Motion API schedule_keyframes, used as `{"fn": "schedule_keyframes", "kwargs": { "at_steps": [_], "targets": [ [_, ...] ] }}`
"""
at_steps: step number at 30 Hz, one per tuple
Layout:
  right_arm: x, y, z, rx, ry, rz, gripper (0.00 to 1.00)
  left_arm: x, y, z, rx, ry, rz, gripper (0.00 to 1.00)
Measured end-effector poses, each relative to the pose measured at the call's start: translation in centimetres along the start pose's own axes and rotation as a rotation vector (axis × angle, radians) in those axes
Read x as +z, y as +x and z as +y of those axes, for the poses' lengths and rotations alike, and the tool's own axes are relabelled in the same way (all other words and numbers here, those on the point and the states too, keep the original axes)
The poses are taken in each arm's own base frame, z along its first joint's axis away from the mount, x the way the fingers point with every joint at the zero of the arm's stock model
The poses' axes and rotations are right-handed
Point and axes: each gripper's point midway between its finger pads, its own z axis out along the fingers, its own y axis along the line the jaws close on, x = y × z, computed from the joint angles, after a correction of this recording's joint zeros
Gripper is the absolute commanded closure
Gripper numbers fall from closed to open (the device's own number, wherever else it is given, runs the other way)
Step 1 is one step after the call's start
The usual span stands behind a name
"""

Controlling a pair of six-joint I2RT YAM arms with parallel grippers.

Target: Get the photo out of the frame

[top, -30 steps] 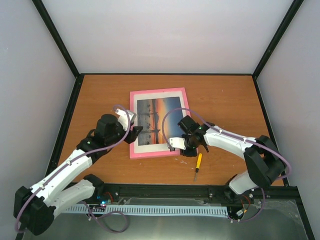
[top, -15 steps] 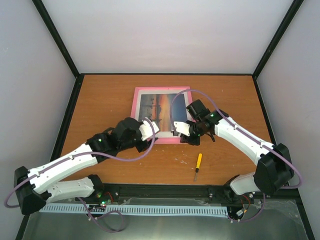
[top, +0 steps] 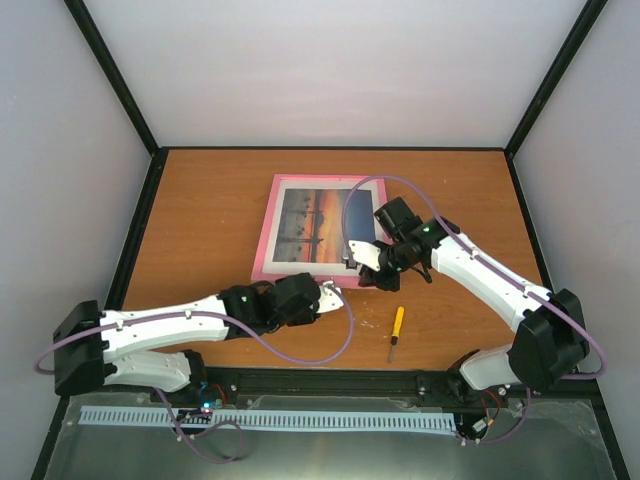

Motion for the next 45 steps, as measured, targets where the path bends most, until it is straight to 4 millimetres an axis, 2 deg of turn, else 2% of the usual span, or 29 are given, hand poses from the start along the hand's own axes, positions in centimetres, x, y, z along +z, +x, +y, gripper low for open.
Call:
{"fn": "schedule_keyframes", "kwargs": {
  "at_steps": [4,14,19,28,31,33,36,38,41,45],
  "targets": [
    [-0.1,-0.3,0.1,0.011,-0.009,-0.012,0.97,0.9,0.9,0.5,0.062,-0.077,0.023,0.44],
    [-0.1,-0.7,0.5,0.031,-0.033,-0.035,0.97,1.6,1.3,2.0,0.144,-0.219,0.021,0.57],
    [-0.3,-0.9,0.6,0.039,-0.038,-0.044,0.97,1.7,1.4,2.0,0.17,-0.238,0.009,0.58],
    [-0.8,-1.4,0.6,0.052,-0.047,-0.063,0.97,1.5,1.1,2.1,0.237,-0.262,0.003,0.83],
    [-1.0,-1.7,0.6,0.052,-0.046,-0.068,0.97,1.4,1.1,2.3,0.26,-0.278,0.011,0.88],
    [-1.1,-1.8,0.6,0.054,-0.046,-0.068,0.9,1.3,1.0,2.4,0.266,-0.285,0.009,0.93],
    [-1.8,-2.2,0.6,0.055,-0.043,-0.076,0.7,0.8,0.8,2.8,0.259,-0.296,-0.005,0.96],
    [-2.6,-2.7,0.7,0.057,-0.036,-0.091,0.61,0.2,0.5,3.1,0.246,-0.303,-0.025,0.97],
    [-5.0,-3.9,1.2,0.05,-0.013,-0.125,0.57,-0.6,0.2,3.6,0.231,-0.313,-0.047,0.98],
    [-9.7,-5.8,0.7,0.004,0.093,-0.156,0.47,-1.6,0.5,3.9,0.221,-0.305,-0.045,0.98]
  ]
}}
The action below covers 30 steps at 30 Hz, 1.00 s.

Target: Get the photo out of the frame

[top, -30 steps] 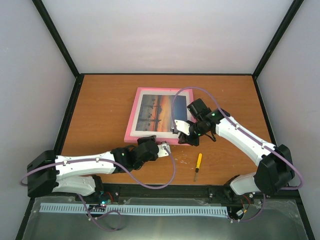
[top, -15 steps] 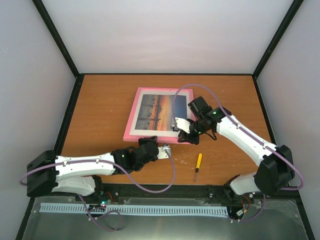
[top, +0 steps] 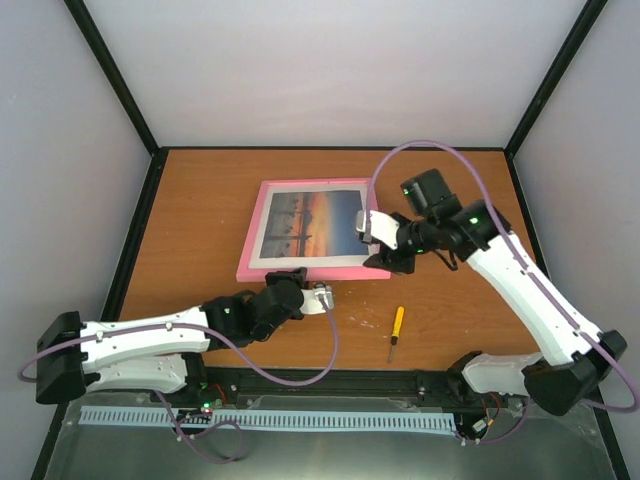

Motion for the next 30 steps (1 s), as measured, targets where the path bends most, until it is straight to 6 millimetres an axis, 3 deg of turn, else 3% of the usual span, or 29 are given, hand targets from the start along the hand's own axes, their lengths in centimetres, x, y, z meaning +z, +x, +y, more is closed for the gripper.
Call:
{"fn": "schedule_keyframes", "kwargs": {
  "at_steps": [5,9,17,26,30],
  "targets": [
    [-4.8,-1.1,-0.6,-0.067,0.152,-0.004,0.38,-1.3,-0.6,1.6,-0.021,0.016,0.003,0.99],
    [-6.6,-0.3,-0.4,-0.085,0.216,0.029,0.35,-2.7,-1.8,4.0,-0.072,0.022,-0.019,0.99],
    [-6.1,2.8,0.6,-0.126,0.235,0.103,0.35,-4.6,-3.2,6.6,-0.111,0.043,-0.048,0.99],
    [-7.7,0.5,-1.3,-0.196,0.323,0.054,0.38,-5.7,-3.6,8.4,-0.13,0.081,-0.065,0.99],
    [-7.1,0.0,-1.4,-0.245,0.294,0.045,0.41,-5.8,-3.7,9.0,-0.143,0.08,-0.071,0.99]
  ]
}}
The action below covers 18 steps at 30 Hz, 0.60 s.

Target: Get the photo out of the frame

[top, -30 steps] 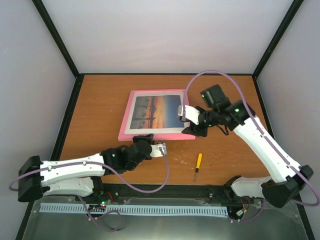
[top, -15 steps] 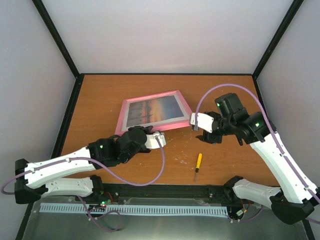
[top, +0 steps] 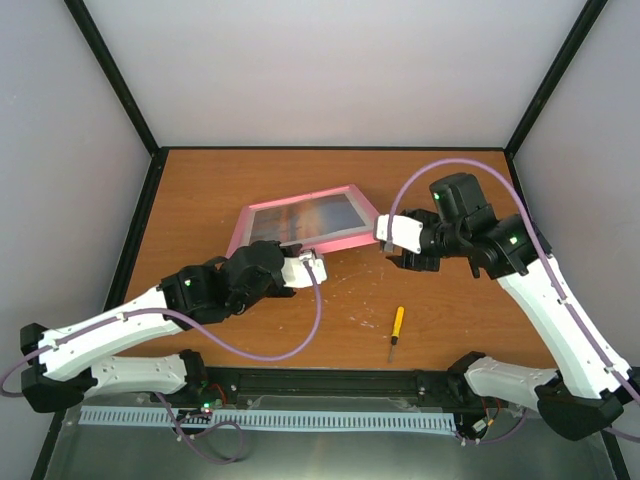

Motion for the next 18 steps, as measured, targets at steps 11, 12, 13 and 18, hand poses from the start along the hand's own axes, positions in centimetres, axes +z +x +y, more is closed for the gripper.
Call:
{"fn": "schedule_keyframes", "kwargs": {
  "at_steps": [11,12,13,18],
  "targets": [
    [1.7,-0.3,-0.9,-0.075,-0.023,0.006,0.49,0.2,-0.1,-0.7,0.044,0.042,-0.002,0.99],
    [1.9,-0.3,-1.0,-0.084,-0.023,0.008,0.5,0.2,-0.1,-0.7,0.047,0.043,-0.003,0.99],
    [2.0,-0.3,-1.0,-0.093,-0.025,0.01,0.52,0.2,-0.1,-0.7,0.049,0.044,-0.004,0.99],
    [2.9,-0.2,-0.8,-0.142,-0.043,0.025,0.57,0.2,-0.2,-0.6,0.052,0.045,-0.008,0.99]
  ]
}}
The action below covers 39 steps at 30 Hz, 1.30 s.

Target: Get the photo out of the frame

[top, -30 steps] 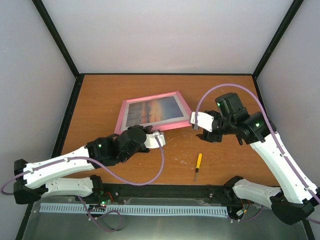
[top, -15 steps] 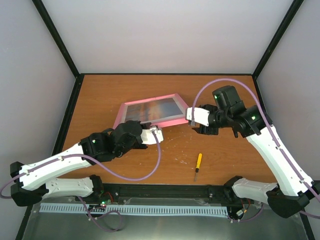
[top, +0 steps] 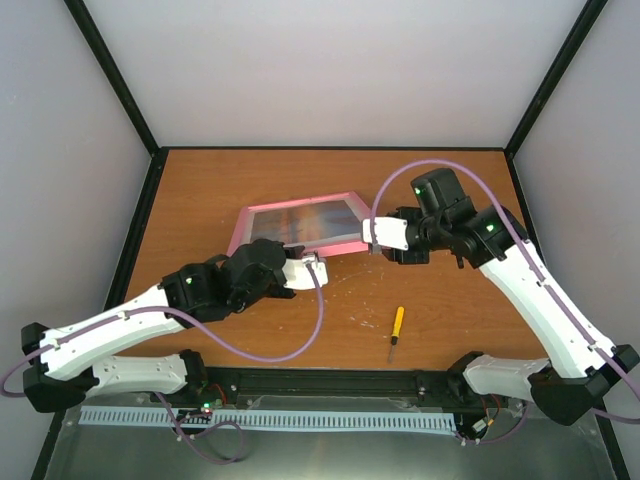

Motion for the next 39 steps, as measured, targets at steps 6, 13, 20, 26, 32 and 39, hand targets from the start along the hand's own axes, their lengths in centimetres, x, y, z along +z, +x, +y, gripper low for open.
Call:
{"fn": "schedule_keyframes", "kwargs": {
  "at_steps": [6,13,20,26,32,39],
  "targets": [
    [1.6,0.3,0.9,-0.091,0.006,0.054,0.61,-0.1,-0.3,0.4,0.002,0.0,-0.011,0.99],
    [1.9,0.3,0.2,-0.155,0.058,0.097,0.82,0.2,-0.6,0.6,0.006,0.005,-0.016,0.97],
    [0.6,0.1,-0.7,-0.192,0.086,0.127,0.97,-0.8,-2.0,3.8,-0.111,-0.146,-0.118,0.13],
    [-2.5,-0.1,-1.2,-0.199,0.094,0.162,0.97,-6.8,-1.9,7.7,-0.347,-0.314,-0.327,0.08],
    [-5.0,0.6,0.0,-0.226,0.084,0.188,0.97,-12.0,-0.5,8.4,-0.522,-0.367,-0.551,0.13],
    [-7.3,1.1,0.9,-0.247,0.075,0.208,0.97,-9.8,-0.7,3.3,-0.459,-0.197,-0.602,0.15]
  ]
}}
